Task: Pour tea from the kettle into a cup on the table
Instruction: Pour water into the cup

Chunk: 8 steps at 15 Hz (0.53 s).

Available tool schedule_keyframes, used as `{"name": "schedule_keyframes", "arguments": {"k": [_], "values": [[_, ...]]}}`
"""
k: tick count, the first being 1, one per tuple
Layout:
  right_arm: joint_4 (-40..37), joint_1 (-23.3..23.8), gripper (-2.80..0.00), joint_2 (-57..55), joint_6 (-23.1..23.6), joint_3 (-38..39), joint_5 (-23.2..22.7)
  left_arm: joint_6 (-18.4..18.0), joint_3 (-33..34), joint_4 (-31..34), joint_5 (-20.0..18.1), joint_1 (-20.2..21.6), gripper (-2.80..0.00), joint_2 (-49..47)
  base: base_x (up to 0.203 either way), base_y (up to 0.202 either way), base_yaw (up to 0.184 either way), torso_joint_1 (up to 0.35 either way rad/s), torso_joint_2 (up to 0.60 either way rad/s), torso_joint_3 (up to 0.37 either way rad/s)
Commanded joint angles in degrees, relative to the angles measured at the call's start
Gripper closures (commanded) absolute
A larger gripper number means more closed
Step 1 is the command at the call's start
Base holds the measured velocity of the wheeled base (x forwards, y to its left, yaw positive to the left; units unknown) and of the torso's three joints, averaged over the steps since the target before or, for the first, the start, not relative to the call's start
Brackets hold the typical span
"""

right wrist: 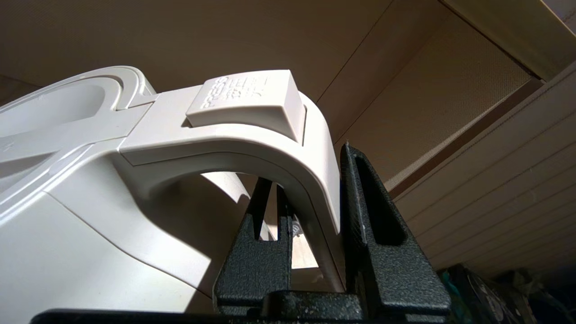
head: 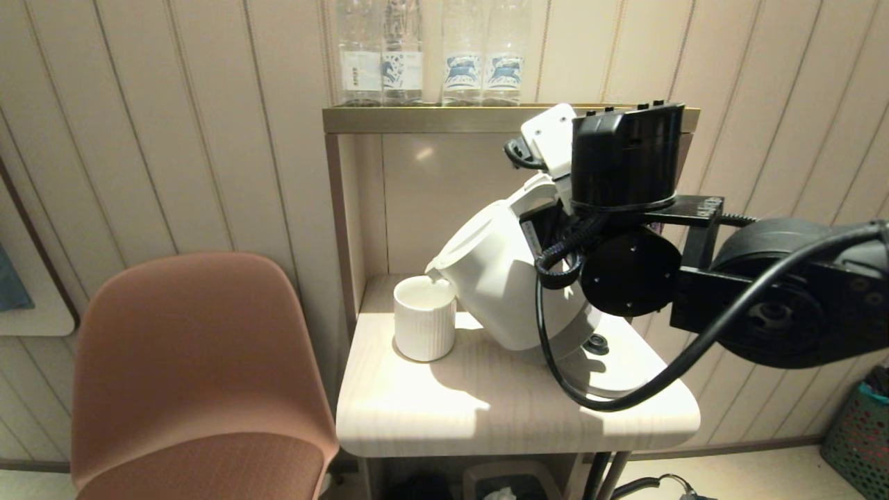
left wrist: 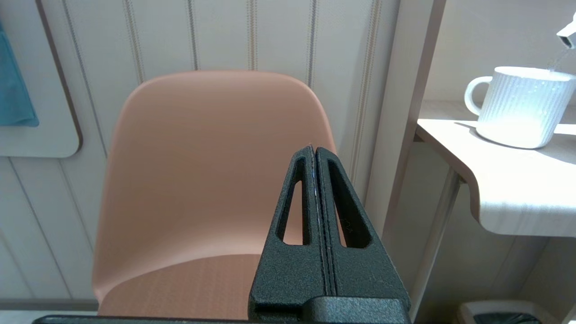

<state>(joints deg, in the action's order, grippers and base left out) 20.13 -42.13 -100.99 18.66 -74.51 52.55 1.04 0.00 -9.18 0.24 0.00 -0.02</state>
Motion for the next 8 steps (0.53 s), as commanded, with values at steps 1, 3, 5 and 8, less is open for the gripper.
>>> {"name": "schedule_keyframes", "arguments": {"k": [1, 3, 5, 8], "values": [[-0.2, 0.1, 0.0, -0.1, 0.1, -0.2, 0.3, 0.0, 0.0, -0.1, 0.0, 0.0, 0.0, 0.0, 0.0, 0.0, 0.0, 0.0, 0.0, 0.0], [-0.3, 0.2, 0.0, -0.2, 0.2, -0.3, 0.3, 0.0, 0.0, 0.0, 0.0, 0.0, 0.0, 0.0, 0.0, 0.0, 0.0, 0.0, 0.0, 0.0], [-0.5, 0.2, 0.0, -0.1, 0.5, -0.3, 0.3, 0.0, 0.0, 0.0, 0.0, 0.0, 0.0, 0.0, 0.0, 0.0, 0.0, 0.0, 0.0, 0.0], [-1.2, 0.2, 0.0, 0.0, 0.6, -0.3, 0.3, 0.0, 0.0, 0.0, 0.0, 0.0, 0.0, 0.0, 0.0, 0.0, 0.0, 0.0, 0.0, 0.0]]}}
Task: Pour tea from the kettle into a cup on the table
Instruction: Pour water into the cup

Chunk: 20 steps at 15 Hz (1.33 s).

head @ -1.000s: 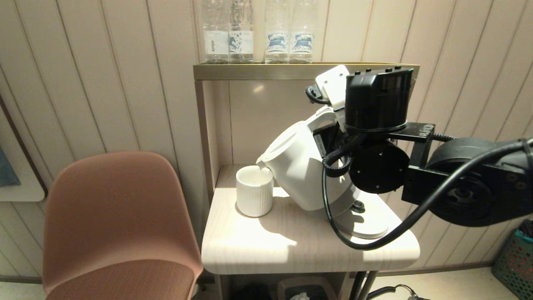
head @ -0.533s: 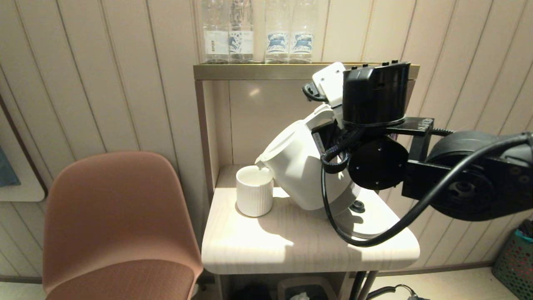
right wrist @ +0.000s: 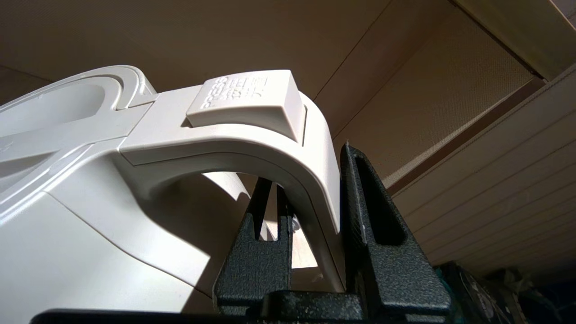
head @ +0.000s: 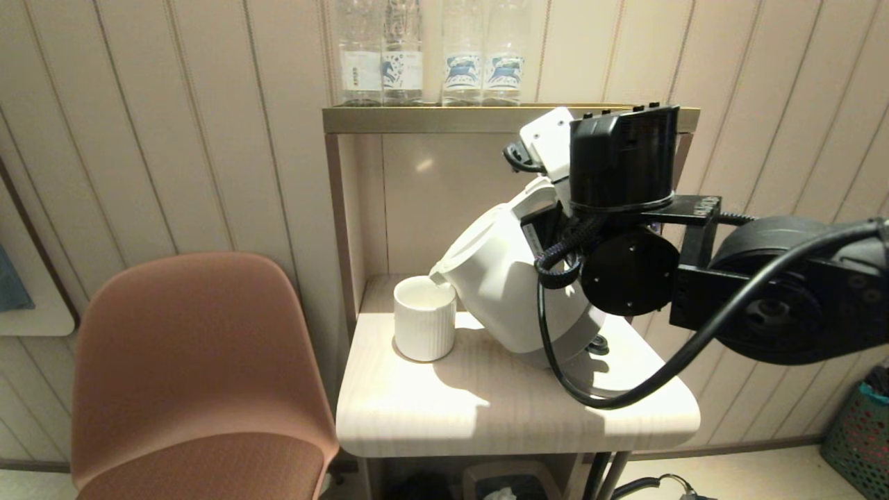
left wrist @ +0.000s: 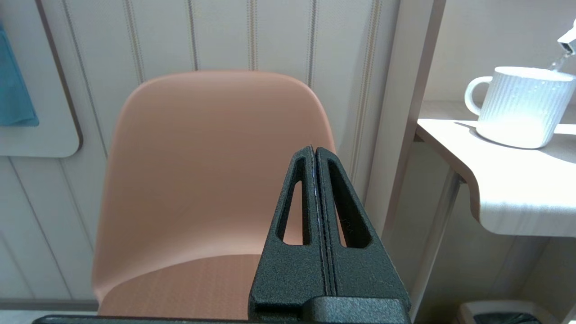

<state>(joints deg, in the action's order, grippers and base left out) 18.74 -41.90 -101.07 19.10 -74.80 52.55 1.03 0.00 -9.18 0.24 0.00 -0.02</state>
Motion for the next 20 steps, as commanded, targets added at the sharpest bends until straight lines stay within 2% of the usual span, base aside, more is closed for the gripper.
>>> {"name": "schedule_keyframes", "arguments": {"k": [1, 20], "values": [[-0.1, -0.1, 0.0, 0.1, 0.1, -0.2, 0.3, 0.0, 0.0, -0.1, 0.0, 0.0, 0.0, 0.0, 0.0, 0.0, 0.0, 0.0, 0.0, 0.0], [-3.9, 0.0, 0.0, -1.3, 0.8, -2.9, -0.2, 0.0, 0.0, -0.1, 0.0, 0.0, 0.0, 0.0, 0.0, 0.0, 0.0, 0.0, 0.0, 0.0]]}}
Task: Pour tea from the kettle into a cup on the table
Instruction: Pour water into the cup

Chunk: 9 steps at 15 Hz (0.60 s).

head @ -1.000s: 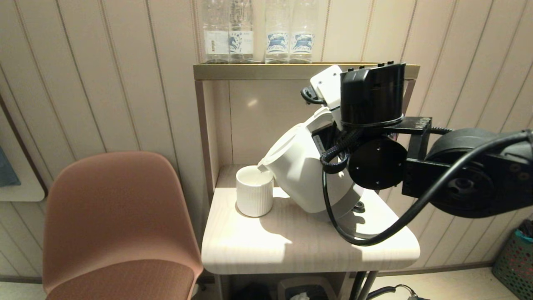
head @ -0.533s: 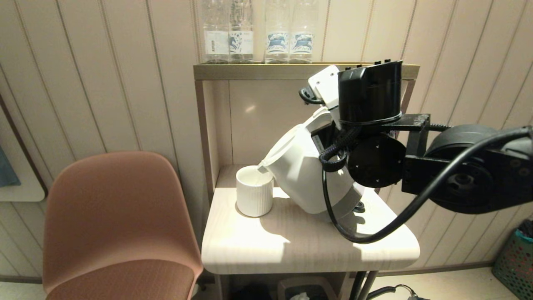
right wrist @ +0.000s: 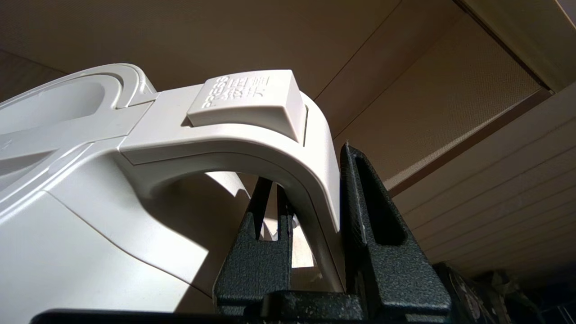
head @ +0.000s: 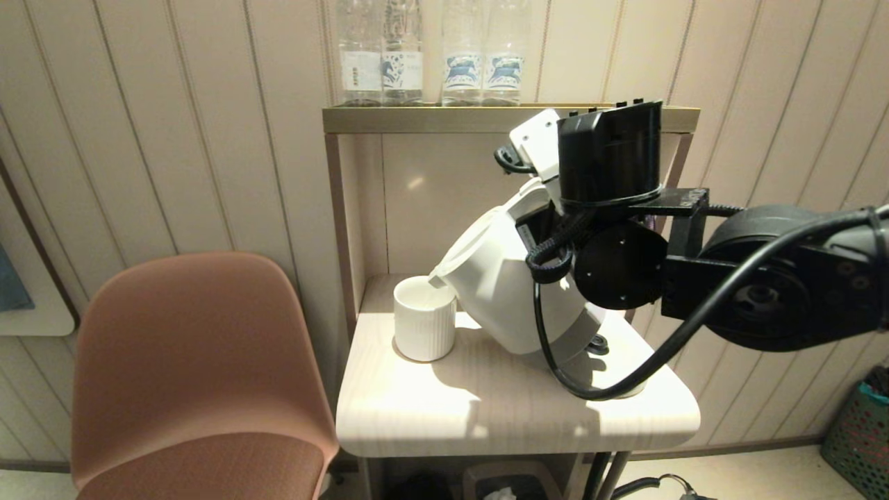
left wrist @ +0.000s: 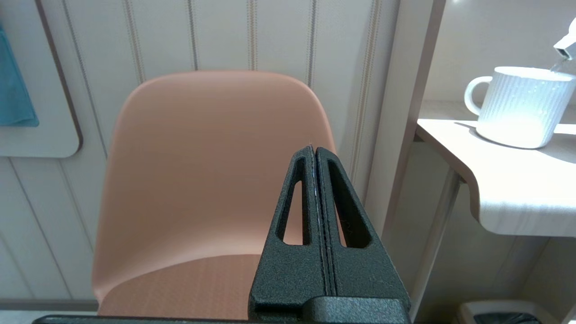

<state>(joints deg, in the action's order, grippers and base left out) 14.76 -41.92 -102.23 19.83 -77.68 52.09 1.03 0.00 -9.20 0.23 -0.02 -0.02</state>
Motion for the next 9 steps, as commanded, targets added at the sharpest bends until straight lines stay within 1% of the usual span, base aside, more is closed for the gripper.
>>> {"name": "schedule_keyframes", "arguments": {"k": [1, 9], "values": [[0.1, 0.1, 0.0, -0.2, 0.1, 0.0, 0.3, 0.0, 0.0, 0.0, 0.0, 0.0, 0.0, 0.0, 0.0, 0.0, 0.0, 0.0, 0.0, 0.0], [-0.4, -0.1, 0.0, -0.9, 0.5, -1.0, 0.3, 0.0, 0.0, -0.1, 0.0, 0.0, 0.0, 0.0, 0.0, 0.0, 0.0, 0.0, 0.0, 0.0]]}}
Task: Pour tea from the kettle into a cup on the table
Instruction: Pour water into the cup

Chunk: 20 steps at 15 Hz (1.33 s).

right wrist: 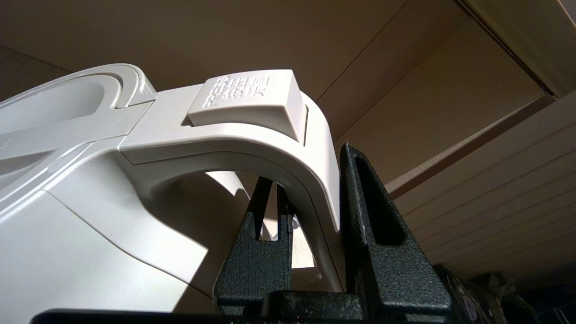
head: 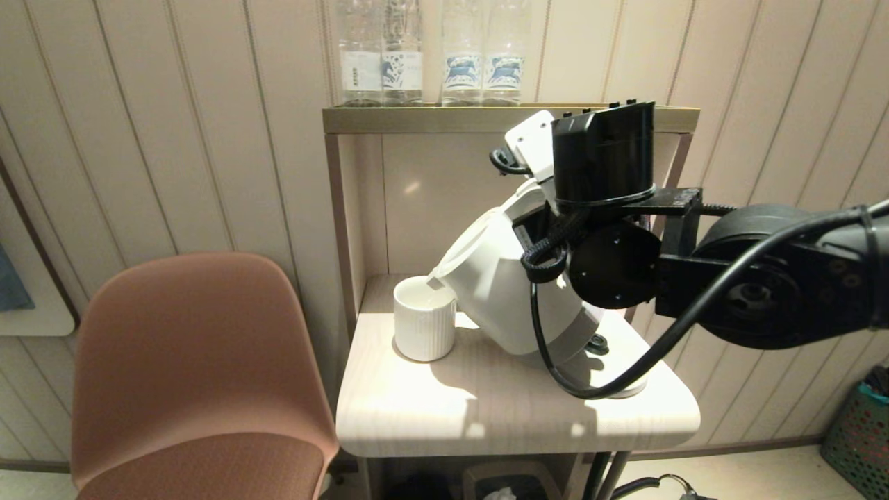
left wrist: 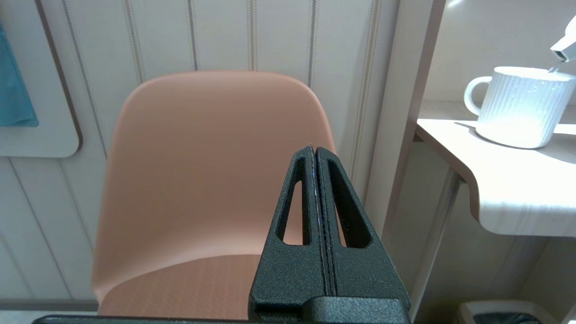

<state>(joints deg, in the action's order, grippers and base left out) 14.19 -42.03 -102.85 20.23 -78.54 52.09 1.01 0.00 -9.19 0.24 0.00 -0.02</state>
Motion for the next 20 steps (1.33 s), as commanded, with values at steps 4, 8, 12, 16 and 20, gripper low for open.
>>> {"name": "schedule_keyframes", "arguments": {"k": [4, 8, 12, 16, 20], "values": [[0.1, 0.1, 0.0, -0.5, 0.2, -0.4, 0.3, 0.0, 0.0, -0.1, 0.0, 0.0, 0.0, 0.0, 0.0, 0.0, 0.0, 0.0, 0.0, 0.0], [-0.9, 0.2, 0.0, -0.5, 0.2, -1.2, 0.3, 0.0, 0.0, 0.0, 0.0, 0.0, 0.0, 0.0, 0.0, 0.0, 0.0, 0.0, 0.0, 0.0], [-1.8, 0.3, 0.0, -0.8, 0.2, -2.2, 0.3, 0.0, 0.0, 0.0, 0.0, 0.0, 0.0, 0.0, 0.0, 0.0, 0.0, 0.0, 0.0, 0.0], [-2.8, 0.2, 0.0, -0.8, 0.2, -3.1, 0.3, 0.0, 0.0, 0.0, 0.0, 0.0, 0.0, 0.0, 0.0, 0.0, 0.0, 0.0, 0.0, 0.0], [-2.8, 0.2, 0.0, -1.1, 0.2, -3.4, 0.3, 0.0, 0.0, -0.1, 0.0, 0.0, 0.0, 0.0, 0.0, 0.0, 0.0, 0.0, 0.0, 0.0]]}}
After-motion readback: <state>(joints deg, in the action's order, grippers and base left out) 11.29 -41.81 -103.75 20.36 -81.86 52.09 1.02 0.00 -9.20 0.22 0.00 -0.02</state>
